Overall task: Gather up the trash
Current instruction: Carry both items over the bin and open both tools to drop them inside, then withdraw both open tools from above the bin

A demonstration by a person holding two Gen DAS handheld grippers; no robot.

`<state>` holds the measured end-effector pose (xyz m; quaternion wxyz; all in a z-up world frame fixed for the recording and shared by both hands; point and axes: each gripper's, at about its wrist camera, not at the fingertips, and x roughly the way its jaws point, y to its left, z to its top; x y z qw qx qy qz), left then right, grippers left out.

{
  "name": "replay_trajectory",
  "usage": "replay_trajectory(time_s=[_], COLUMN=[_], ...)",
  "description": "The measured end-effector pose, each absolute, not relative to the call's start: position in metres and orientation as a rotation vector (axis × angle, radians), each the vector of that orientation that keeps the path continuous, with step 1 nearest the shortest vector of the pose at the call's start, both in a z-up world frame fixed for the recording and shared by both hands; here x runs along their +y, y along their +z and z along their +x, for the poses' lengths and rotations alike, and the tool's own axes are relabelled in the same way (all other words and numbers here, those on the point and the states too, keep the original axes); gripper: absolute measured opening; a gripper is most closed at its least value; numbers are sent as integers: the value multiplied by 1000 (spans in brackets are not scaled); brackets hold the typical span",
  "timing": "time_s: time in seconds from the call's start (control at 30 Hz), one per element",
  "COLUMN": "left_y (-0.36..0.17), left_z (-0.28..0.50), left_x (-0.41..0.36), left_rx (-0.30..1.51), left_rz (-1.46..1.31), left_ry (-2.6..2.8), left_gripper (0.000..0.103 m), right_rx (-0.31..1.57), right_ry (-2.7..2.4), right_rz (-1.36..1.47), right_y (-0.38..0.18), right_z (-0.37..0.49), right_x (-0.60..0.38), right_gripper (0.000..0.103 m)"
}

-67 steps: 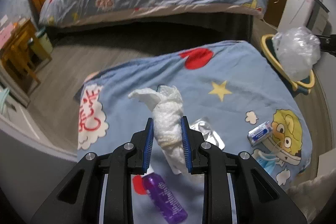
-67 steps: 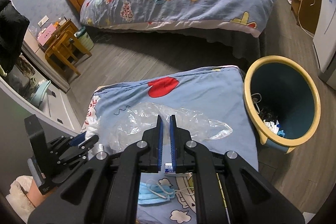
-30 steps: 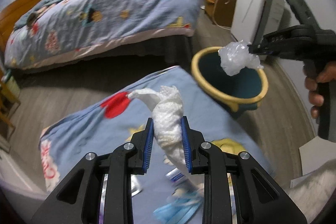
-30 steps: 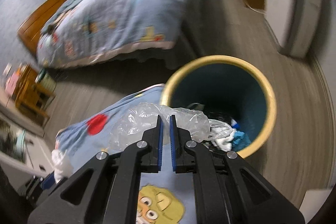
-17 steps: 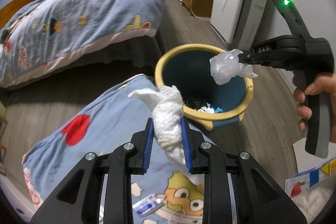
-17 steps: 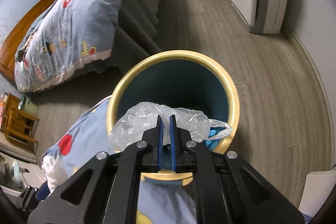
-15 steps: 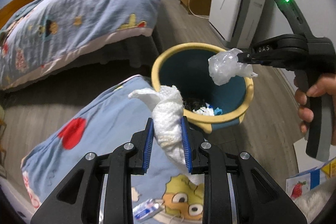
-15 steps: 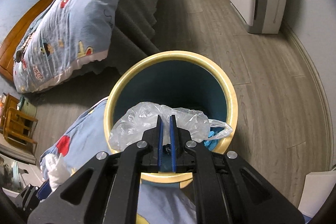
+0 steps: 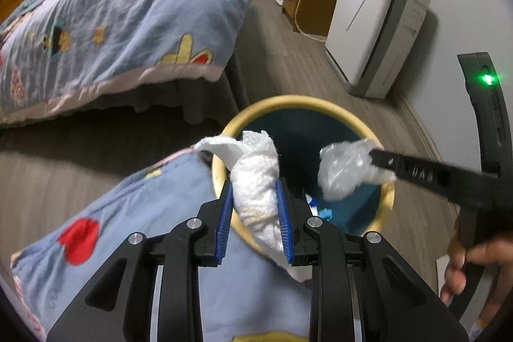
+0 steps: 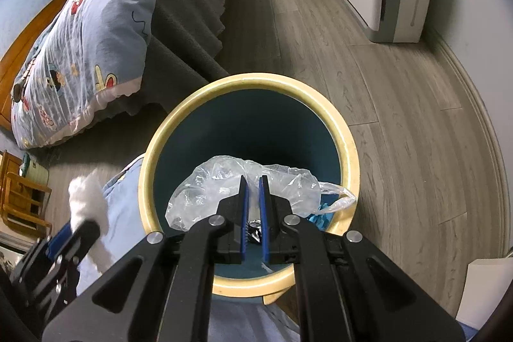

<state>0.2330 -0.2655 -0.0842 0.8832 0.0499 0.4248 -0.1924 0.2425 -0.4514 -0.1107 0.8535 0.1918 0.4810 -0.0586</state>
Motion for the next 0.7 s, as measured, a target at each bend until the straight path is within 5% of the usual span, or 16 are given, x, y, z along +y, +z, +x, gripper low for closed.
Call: replay_trajectory(time_s=[0.17, 0.2, 0.27, 0.6, 0.7], left_y=[-79, -79, -79, -88, -88], left_z=[235, 234, 233, 231, 229], left_x=[-275, -276, -277, -257, -254], left_rx=[850, 843, 831, 848, 851], left_rz=[80, 83, 87, 72, 85], left_ry=[-437, -435, -428, -377, -367], left_gripper=[43, 58, 71, 91, 92], right_rx=[968, 964, 959, 921, 919], right_ry=[-110, -110, -112, -126, -130], right_rz=[417, 419, 425, 436, 433], right_y=[-106, -106, -106, -101, -100], right_z=[243, 243, 244, 242, 241], right_x=[-453, -454, -455, -456, -457], right_gripper=[9, 14, 30, 95, 97])
